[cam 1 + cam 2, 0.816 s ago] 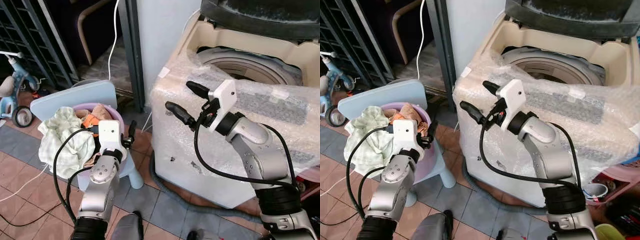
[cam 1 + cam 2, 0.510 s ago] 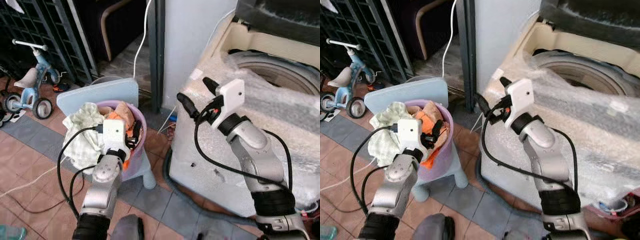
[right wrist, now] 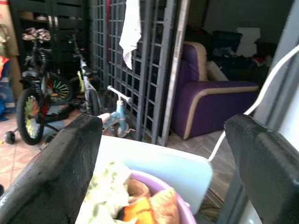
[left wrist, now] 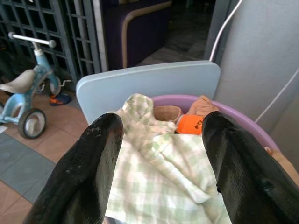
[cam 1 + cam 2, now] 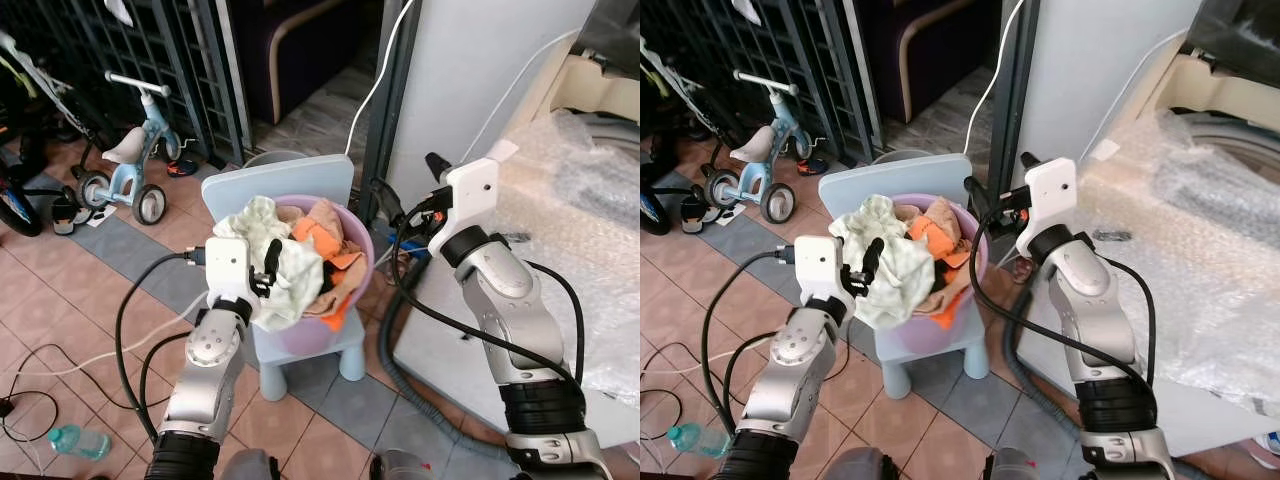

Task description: Clothes washing

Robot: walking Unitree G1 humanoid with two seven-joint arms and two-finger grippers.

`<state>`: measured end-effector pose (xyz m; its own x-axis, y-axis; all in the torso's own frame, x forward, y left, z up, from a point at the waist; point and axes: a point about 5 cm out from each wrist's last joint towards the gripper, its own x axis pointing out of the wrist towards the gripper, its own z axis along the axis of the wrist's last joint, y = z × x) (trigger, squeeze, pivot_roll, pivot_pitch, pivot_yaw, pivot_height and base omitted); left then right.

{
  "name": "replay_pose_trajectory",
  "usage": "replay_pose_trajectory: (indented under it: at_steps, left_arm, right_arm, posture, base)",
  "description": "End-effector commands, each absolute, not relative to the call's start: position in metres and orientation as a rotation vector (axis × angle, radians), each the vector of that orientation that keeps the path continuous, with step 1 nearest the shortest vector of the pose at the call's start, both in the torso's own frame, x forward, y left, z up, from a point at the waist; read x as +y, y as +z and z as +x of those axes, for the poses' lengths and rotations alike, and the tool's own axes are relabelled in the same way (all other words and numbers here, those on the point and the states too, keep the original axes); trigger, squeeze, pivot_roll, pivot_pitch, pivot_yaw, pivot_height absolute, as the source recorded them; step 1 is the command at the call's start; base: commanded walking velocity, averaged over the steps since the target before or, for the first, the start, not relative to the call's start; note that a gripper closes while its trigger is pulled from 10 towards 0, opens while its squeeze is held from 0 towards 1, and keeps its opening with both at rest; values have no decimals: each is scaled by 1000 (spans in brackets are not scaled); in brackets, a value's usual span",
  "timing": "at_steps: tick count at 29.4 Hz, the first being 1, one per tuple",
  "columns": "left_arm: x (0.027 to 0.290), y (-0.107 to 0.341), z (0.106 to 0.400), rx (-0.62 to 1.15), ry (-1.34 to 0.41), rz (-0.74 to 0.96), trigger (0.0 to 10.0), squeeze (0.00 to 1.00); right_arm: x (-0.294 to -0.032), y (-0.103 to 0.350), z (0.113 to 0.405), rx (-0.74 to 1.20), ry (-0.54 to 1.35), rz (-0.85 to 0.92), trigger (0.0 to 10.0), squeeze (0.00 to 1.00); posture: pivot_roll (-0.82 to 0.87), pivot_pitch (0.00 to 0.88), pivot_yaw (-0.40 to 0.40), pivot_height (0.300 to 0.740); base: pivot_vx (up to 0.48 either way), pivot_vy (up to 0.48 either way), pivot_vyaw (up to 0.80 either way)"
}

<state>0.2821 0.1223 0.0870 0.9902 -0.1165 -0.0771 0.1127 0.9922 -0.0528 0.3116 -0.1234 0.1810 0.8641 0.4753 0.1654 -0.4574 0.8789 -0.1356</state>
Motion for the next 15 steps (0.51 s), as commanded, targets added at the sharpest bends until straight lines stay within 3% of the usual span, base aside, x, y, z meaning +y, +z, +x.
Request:
replay_pose_trajectory:
  at_steps: [1,5,12,15]
  left_arm:
    - [118,89,282,72,-121,-44,10000,0]
    - [119,88,281,75,-118,-36,10000,0]
    - [122,87,281,75,-111,-14,10000,0]
    - [124,86,279,75,-113,-9,10000,0]
  right_arm:
    - [-129,183,313,-204,463,-116,10000,0]
    - [-128,181,313,-198,458,-111,10000,0]
    - [-126,169,314,-141,455,-132,10000,0]
    - [-124,160,312,-103,466,-158,10000,0]
  posture:
    - [-17,59,51,740]
    - [-18,59,50,740]
    - [-16,61,44,740]
    - [-16,67,45,740]
  base:
    - [0,0,800]
    - [0,0,714]
    - [0,0,0]
    - [344,0,0]
